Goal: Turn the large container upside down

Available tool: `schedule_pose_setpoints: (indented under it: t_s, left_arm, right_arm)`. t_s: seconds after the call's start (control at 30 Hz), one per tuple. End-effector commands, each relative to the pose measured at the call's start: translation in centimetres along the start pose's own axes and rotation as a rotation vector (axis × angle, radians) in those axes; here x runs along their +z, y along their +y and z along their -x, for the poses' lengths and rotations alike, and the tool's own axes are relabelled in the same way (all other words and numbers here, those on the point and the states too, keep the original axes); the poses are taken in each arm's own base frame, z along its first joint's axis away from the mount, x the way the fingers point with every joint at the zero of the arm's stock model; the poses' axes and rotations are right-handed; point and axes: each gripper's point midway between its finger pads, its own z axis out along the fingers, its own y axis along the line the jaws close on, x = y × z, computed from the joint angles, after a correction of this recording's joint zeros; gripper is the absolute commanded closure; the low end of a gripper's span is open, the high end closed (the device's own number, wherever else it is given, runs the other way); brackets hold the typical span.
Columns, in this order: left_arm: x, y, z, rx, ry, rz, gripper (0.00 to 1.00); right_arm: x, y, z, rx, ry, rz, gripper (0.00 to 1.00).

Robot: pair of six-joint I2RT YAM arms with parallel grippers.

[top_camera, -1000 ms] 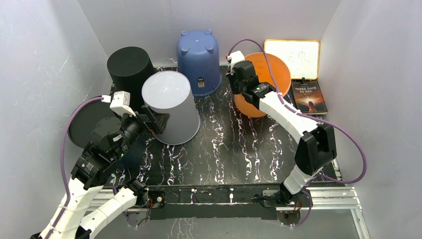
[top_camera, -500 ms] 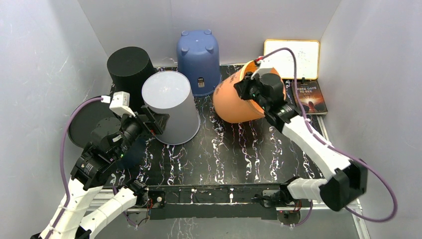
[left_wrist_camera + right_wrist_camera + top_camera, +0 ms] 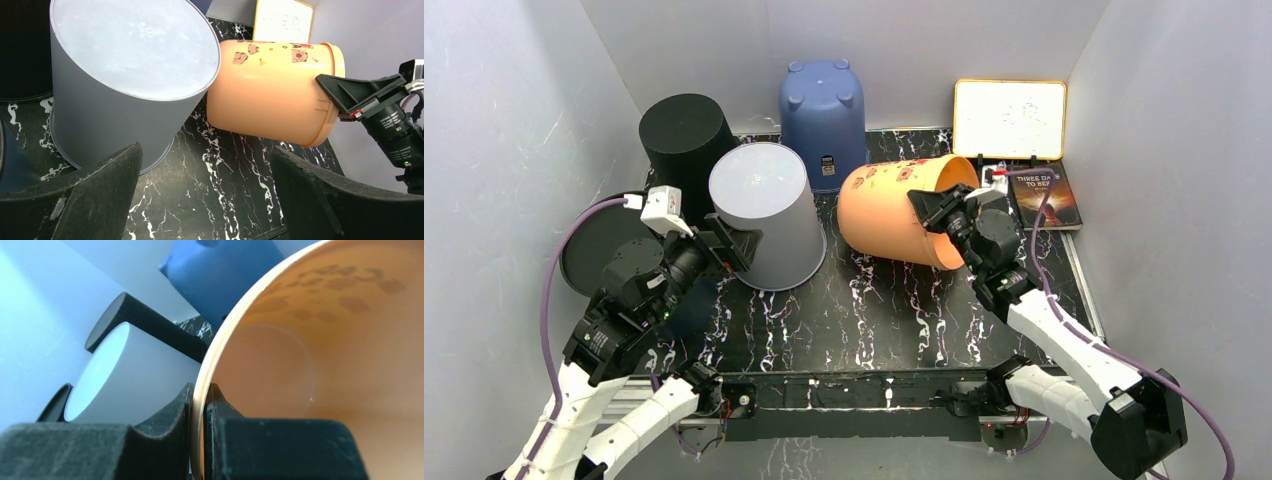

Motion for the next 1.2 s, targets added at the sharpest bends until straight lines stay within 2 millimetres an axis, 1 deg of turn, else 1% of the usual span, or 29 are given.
schedule_pose_setpoints:
  t_s: [0.0, 0.1, 0.2, 0.27, 0.4, 0.53, 0.57, 0.6, 0.67, 0.73, 0.8, 0.9, 0.93, 1.07, 1.17]
  left_arm:
    - [-0.5, 0.0, 0.7, 0.002, -0.017, 0.003, 0.02]
    - [-0.5, -0.1, 0.8, 0.001, -0.018, -0.001, 0.02]
    - [-0.6, -0.1, 0.8, -0.002, -0.019, -0.002, 0.02]
    - [-0.7, 0.0, 0.8, -0.003, -0.02, 0.001, 0.02]
    - [-0.7, 0.1, 0.6, -0.002, -0.017, 0.006, 0.02]
    - [-0.7, 0.3, 0.5, 0.001, -0.015, 0.012, 0.02]
    - [-0.7, 0.3, 0.6, 0.002, -0.017, 0.013, 0.02]
    - [-0.6, 0.3, 0.5, 0.003, -0.013, 0.015, 0.02]
    - [-0.4, 0.3, 0.4, 0.003, -0.011, 0.016, 0.02]
    - [-0.2, 0.3, 0.3, 0.004, -0.004, 0.016, 0.02]
    - [0.0, 0.3, 0.1, 0.005, 0.0, 0.016, 0.02]
    - [0.2, 0.2, 0.0, 0.004, 0.004, 0.014, 0.02]
    - [0.3, 0.2, 0.0, 0.003, 0.004, 0.016, 0.02]
    - [0.5, 0.0, -0.1, 0.004, 0.013, 0.012, 0.02]
    - [0.5, 0.0, 0.0, 0.004, 0.015, 0.012, 0.02]
  right_arm:
    - [-1.9, 2.2, 5.1, 0.14, -0.222, 0.118, 1.0]
    - [-2.6, 1.4, 4.7, 0.207, -0.24, 0.121, 1.0]
    - [-2.7, -0.8, 3.3, 0.276, -0.218, 0.054, 1.0]
    - [-2.5, -2.5, 1.8, 0.301, -0.189, -0.007, 1.0]
    - [-2.6, -6.0, -1.9, 0.329, -0.111, -0.115, 1.0]
    - [-3.3, -9.3, -5.5, 0.333, -0.035, -0.208, 1.0]
    - [-3.7, -10.4, -6.8, 0.338, -0.009, -0.234, 1.0]
    - [-4.0, -10.8, -7.6, 0.343, 0.008, -0.246, 1.0]
    - [-4.3, -11.5, -8.5, 0.345, 0.032, -0.261, 0.95]
    - [-4.6, -11.9, -9.0, 0.349, 0.041, -0.273, 0.92]
    - [-4.8, -12.1, -9.1, 0.35, 0.041, -0.277, 0.92]
    - [-4.9, -11.4, -8.4, 0.366, 0.008, -0.229, 1.0]
    - [-4.9, -11.0, -7.9, 0.389, -0.016, -0.2, 1.0]
    - [-4.9, -8.6, -4.8, 0.525, -0.134, -0.036, 1.0]
    - [-4.5, -6.4, -2.5, 0.578, -0.19, 0.083, 1.0]
